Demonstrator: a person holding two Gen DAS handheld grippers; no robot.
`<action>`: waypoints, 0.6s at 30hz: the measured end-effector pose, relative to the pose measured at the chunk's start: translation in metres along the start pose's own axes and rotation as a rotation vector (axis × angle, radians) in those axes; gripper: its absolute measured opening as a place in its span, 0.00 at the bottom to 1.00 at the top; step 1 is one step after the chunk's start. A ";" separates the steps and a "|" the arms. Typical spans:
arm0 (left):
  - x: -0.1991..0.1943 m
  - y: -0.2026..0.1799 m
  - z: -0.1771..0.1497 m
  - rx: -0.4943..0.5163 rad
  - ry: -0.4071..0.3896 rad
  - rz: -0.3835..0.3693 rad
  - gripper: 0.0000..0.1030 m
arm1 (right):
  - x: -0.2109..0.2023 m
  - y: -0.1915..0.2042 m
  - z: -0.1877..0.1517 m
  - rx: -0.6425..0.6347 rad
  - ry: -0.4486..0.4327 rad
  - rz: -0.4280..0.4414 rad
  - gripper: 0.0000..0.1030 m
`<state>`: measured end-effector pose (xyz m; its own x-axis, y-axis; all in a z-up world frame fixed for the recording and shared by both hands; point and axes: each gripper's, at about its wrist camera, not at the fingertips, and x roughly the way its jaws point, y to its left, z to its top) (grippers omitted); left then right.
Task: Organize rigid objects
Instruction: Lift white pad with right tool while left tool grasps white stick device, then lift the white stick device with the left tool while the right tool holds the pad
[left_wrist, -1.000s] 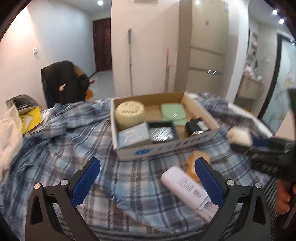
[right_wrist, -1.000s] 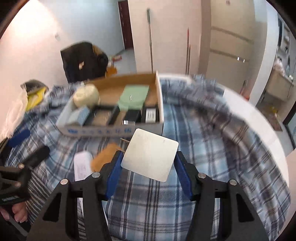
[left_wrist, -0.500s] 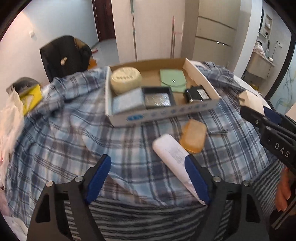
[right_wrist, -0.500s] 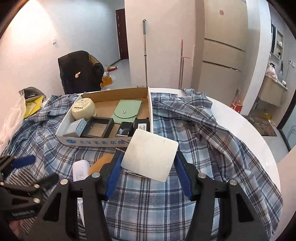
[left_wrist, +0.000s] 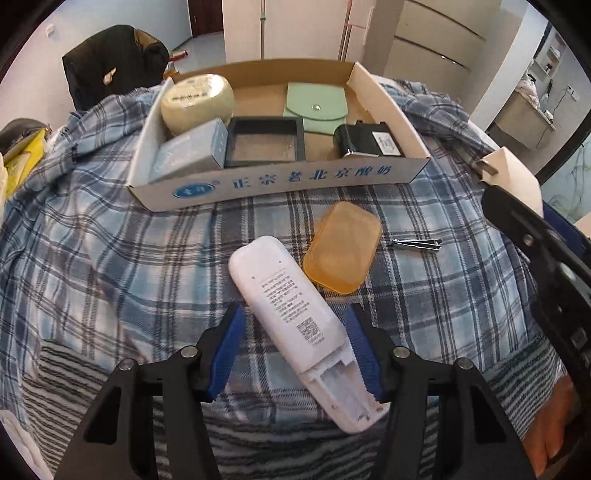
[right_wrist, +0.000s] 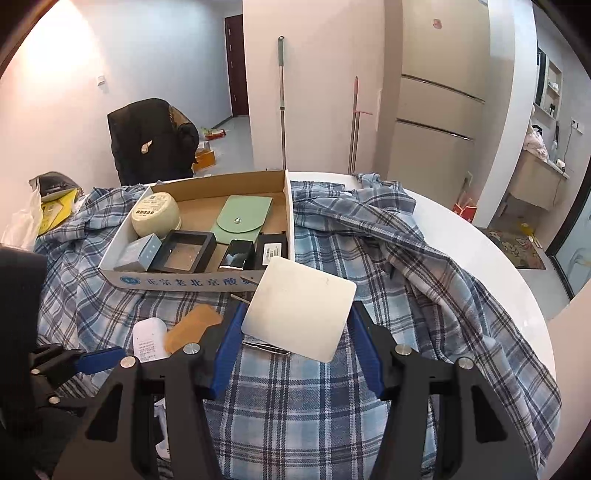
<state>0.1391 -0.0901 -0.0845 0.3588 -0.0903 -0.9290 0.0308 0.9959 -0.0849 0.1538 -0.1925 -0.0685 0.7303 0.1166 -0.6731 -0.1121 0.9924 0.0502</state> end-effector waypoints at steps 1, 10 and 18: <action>0.004 -0.001 0.001 -0.005 0.007 -0.010 0.58 | 0.001 0.000 0.000 -0.002 0.003 0.000 0.54; 0.003 0.002 0.005 0.019 -0.011 -0.052 0.47 | 0.002 0.004 -0.001 -0.023 0.027 0.027 0.54; -0.007 0.028 0.009 -0.009 -0.017 -0.060 0.13 | 0.023 0.021 -0.012 -0.082 0.131 0.078 0.54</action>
<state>0.1455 -0.0618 -0.0776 0.3723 -0.1495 -0.9160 0.0447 0.9887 -0.1432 0.1598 -0.1690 -0.0915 0.6239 0.1820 -0.7600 -0.2238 0.9734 0.0494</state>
